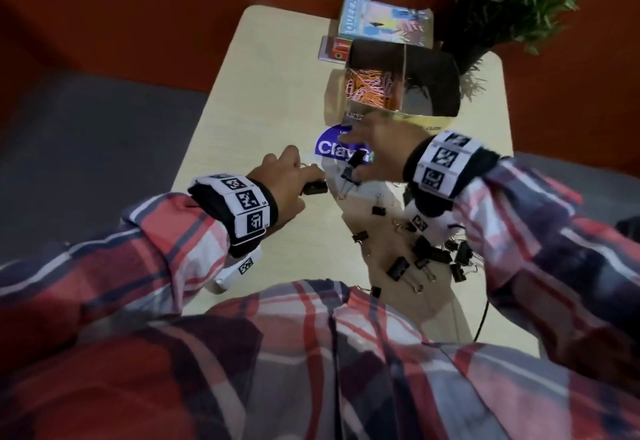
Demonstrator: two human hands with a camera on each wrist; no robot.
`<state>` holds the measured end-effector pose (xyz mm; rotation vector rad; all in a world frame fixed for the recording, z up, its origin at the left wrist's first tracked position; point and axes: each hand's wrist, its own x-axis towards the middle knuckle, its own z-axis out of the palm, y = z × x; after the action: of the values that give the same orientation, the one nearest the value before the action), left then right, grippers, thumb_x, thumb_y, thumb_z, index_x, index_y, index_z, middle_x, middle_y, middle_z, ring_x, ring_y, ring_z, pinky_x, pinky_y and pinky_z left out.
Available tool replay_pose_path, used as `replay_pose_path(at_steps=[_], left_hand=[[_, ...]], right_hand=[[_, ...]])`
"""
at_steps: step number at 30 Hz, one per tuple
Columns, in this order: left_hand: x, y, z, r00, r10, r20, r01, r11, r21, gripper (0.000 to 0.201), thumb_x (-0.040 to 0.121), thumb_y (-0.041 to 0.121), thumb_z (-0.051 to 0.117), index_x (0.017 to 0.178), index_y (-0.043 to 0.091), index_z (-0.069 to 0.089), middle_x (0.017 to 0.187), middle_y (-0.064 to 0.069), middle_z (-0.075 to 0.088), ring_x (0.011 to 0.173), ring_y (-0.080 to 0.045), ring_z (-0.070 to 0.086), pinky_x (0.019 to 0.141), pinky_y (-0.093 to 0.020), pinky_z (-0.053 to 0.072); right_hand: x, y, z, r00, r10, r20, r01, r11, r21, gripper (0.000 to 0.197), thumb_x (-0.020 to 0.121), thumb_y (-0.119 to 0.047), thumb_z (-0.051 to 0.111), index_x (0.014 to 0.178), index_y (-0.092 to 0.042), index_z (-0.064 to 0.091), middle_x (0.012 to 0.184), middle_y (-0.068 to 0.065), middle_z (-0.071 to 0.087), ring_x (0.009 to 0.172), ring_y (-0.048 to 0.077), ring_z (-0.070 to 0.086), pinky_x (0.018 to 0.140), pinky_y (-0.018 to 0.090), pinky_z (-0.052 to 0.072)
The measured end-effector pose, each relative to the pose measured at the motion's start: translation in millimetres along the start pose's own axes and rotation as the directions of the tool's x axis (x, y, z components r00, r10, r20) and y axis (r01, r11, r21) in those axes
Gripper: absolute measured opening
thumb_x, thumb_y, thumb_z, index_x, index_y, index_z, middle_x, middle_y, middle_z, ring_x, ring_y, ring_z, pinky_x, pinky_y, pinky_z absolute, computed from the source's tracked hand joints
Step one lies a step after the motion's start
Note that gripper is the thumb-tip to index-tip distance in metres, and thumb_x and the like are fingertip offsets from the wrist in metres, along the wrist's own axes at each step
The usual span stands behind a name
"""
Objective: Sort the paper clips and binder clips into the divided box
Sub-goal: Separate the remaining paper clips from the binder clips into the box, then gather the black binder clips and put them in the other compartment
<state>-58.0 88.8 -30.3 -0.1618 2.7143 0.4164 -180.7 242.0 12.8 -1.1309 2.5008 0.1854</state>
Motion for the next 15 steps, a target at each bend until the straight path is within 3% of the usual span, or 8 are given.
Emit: replay_pose_path(at_steps=[3,7,9,12,15], left_hand=[[1,11,4,0.999,0.029,-0.015,-0.029,0.999,0.017,0.047,0.086,0.006,0.053,0.12,0.037,0.05,0.115,-0.005,0.039,0.098,-0.03,0.045,0.078,-0.041,0.049],[2,19,8,0.999,0.027,-0.023,-0.027,0.999,0.038,0.04,0.087,0.004,0.051,0.113,0.035,0.05,0.113,-0.005,0.038,0.094,-0.029,0.044,0.072,-0.036,0.045],[3,23,8,0.999,0.024,-0.021,-0.023,0.998,0.05,0.038,0.087,0.005,0.05,0.111,0.034,0.049,0.11,-0.005,0.037,0.091,-0.027,0.041,0.068,-0.034,0.039],[4,26,9,1.0,0.008,-0.011,-0.007,0.998,0.057,0.036,0.086,0.007,0.052,0.11,0.033,0.047,0.105,-0.002,0.034,0.09,-0.024,0.038,0.067,-0.033,0.036],[10,27,5,1.0,0.0,-0.011,0.0,1.0,0.009,0.031,0.086,0.013,0.057,0.109,0.032,0.048,0.112,-0.004,0.039,0.096,-0.026,0.045,0.071,-0.034,0.042]], right_hand=[[-5,-3,26,0.993,0.009,0.115,-0.013,0.999,0.034,0.062,0.08,-0.04,0.067,0.136,-0.036,0.043,0.142,0.005,0.036,0.122,0.029,0.048,0.096,0.043,0.046],[-11,-8,35,0.998,0.012,0.054,-0.012,1.0,-0.006,0.045,0.085,-0.025,0.063,0.128,-0.026,0.051,0.125,0.009,0.045,0.106,0.032,0.057,0.086,0.042,0.05],[-16,-7,40,0.999,0.007,0.045,-0.007,1.0,-0.011,0.046,0.085,-0.019,0.062,0.129,-0.025,0.05,0.121,0.009,0.044,0.103,0.031,0.057,0.08,0.038,0.049],[-26,-7,46,0.998,0.01,0.055,-0.01,1.0,-0.009,0.047,0.086,-0.021,0.061,0.131,-0.026,0.047,0.121,0.008,0.04,0.104,0.029,0.054,0.075,0.036,0.047],[-37,-8,49,0.999,0.019,0.05,-0.02,1.0,0.012,0.042,0.089,-0.028,0.057,0.13,-0.023,0.048,0.121,0.009,0.035,0.102,0.03,0.054,0.076,0.037,0.046]])
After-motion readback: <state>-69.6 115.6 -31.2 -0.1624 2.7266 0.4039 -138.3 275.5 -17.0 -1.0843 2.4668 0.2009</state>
